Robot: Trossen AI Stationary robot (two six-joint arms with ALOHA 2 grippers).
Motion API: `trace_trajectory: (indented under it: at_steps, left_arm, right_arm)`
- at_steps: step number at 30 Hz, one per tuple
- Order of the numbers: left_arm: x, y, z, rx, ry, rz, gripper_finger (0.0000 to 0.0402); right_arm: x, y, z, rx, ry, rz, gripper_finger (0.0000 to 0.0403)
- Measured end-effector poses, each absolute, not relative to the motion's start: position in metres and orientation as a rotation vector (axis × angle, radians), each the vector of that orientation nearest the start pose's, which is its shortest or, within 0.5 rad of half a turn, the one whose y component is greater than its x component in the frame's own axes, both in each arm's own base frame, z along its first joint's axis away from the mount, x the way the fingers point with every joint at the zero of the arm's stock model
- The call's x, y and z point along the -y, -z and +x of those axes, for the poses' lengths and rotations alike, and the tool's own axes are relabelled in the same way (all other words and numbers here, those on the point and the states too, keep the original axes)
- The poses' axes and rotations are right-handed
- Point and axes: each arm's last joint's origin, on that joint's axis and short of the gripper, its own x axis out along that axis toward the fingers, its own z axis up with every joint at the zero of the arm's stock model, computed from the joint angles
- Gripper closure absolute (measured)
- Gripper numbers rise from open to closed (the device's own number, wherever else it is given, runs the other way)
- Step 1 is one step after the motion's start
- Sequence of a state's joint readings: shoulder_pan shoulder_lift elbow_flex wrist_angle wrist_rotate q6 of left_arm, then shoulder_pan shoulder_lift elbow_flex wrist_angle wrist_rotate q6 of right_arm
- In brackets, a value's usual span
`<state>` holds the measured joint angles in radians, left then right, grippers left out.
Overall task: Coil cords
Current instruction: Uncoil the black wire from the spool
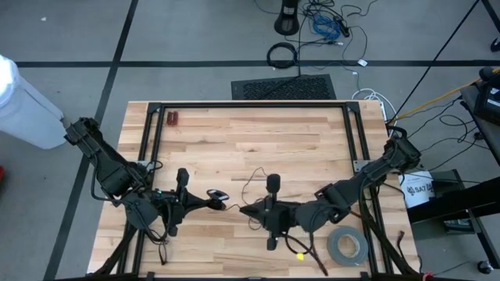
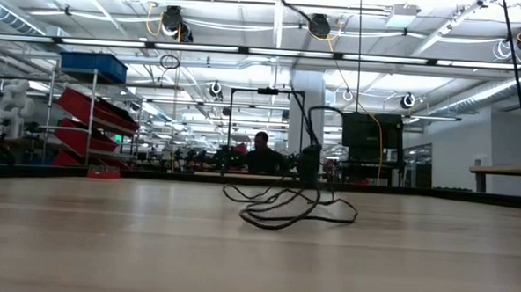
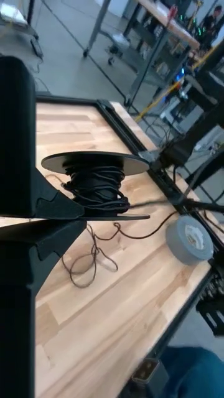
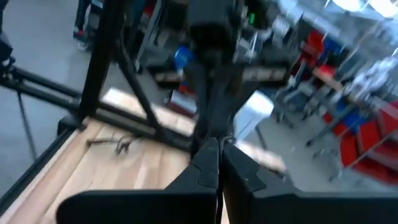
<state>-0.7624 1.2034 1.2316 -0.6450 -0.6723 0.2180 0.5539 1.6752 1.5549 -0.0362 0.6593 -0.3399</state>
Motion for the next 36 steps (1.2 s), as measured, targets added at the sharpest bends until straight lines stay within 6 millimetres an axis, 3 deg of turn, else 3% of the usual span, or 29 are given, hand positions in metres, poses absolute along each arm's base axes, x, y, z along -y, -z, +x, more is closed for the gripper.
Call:
trace_trajectory:
  at_steps: [8, 22, 30, 36]
  left_arm:
    - [0.155, -0.365, 0.188, -0.451, 0.163, 0.604, 0.0402]
    - [0.160, -0.370, 0.190, -0.390, 0.238, 0.618, 0.0402]
    - [0.163, -0.374, 0.193, -0.334, 0.280, 0.638, 0.0402]
    - [0.166, -0.377, 0.194, -0.296, 0.289, 0.670, 0.0402]
  right_arm:
    - [-0.157, -0.400, 0.357, -0.020, 0.155, -0.496, 0.0403]
    - [-0.090, -0.400, 0.383, 0.017, 0.056, -0.402, 0.0403]
    - [-0.068, -0.390, 0.395, -0.005, -0.036, -0.318, 0.0403]
    - [-0.063, -0.371, 0.402, -0.137, -0.055, -0.287, 0.0403]
